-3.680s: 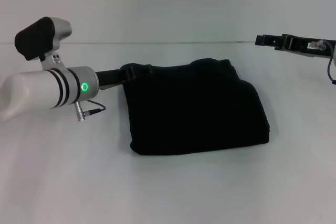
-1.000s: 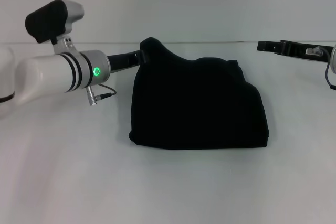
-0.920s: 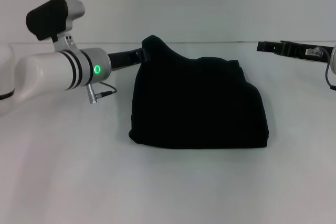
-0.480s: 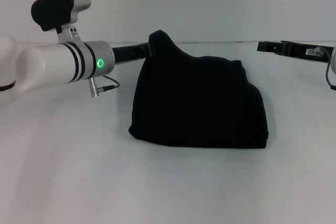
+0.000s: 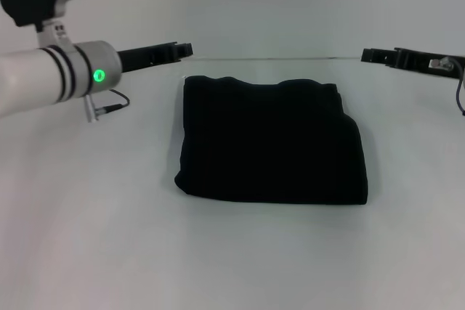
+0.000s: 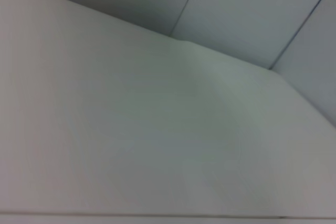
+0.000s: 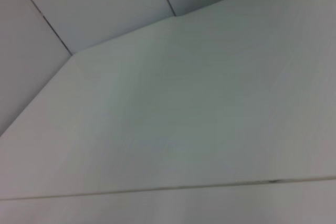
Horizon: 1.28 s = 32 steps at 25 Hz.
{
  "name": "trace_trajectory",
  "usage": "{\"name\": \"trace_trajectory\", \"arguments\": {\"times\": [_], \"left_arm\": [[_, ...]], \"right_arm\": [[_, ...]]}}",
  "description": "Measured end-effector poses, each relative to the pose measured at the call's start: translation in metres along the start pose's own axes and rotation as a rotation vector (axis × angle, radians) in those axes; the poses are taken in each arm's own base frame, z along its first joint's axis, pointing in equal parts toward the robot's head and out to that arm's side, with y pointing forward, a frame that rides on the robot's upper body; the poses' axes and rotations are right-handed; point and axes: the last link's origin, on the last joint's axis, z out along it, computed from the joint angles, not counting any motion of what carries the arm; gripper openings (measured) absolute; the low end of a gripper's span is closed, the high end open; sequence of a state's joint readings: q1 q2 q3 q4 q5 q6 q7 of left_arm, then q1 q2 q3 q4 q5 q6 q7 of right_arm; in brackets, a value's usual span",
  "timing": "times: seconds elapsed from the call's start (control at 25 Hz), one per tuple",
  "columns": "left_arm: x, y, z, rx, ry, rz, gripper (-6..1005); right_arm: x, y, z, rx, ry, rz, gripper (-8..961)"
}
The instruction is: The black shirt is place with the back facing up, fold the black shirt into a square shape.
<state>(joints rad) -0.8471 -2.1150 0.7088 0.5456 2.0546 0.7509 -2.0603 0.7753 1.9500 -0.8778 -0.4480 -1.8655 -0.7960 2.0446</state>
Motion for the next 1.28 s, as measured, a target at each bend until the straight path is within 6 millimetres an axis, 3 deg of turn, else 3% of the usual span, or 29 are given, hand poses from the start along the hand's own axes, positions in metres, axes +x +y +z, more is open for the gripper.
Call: {"name": "trace_trajectory", "arguments": {"times": [0.24,0.48,0.6,0.8,0.96,1.28], "left_arm": [[-0.008,0.024,-0.042,-0.323,-0.014,0.141,465],[-0.023,0.045,-0.073,-0.567,0.011,0.316,602],[-0.025,0.046,-0.076,-0.587,0.010,0.370,671],[-0.028,0.044,-0.075,-0.571,-0.047,0.469,887],[-0.031,0.046,-0.068,-0.550,-0.164,0.591,928],[-0.030,0.043,-0.063,-0.512,-0.191,0.606,947]], "right_arm": [[-0.014,-0.001,-0.013,-0.026,-0.042,-0.077,639],[-0.015,0.025,-0.031,-0.247,-0.021,-0.241,640],[-0.014,0.035,-0.035,-0.319,-0.002,-0.276,668],[-0.008,0.045,-0.034,-0.351,0.061,-0.352,765],[-0.002,0.054,-0.028,-0.343,0.122,-0.453,931],[0.008,0.059,-0.023,-0.331,0.172,-0.502,927]]}}
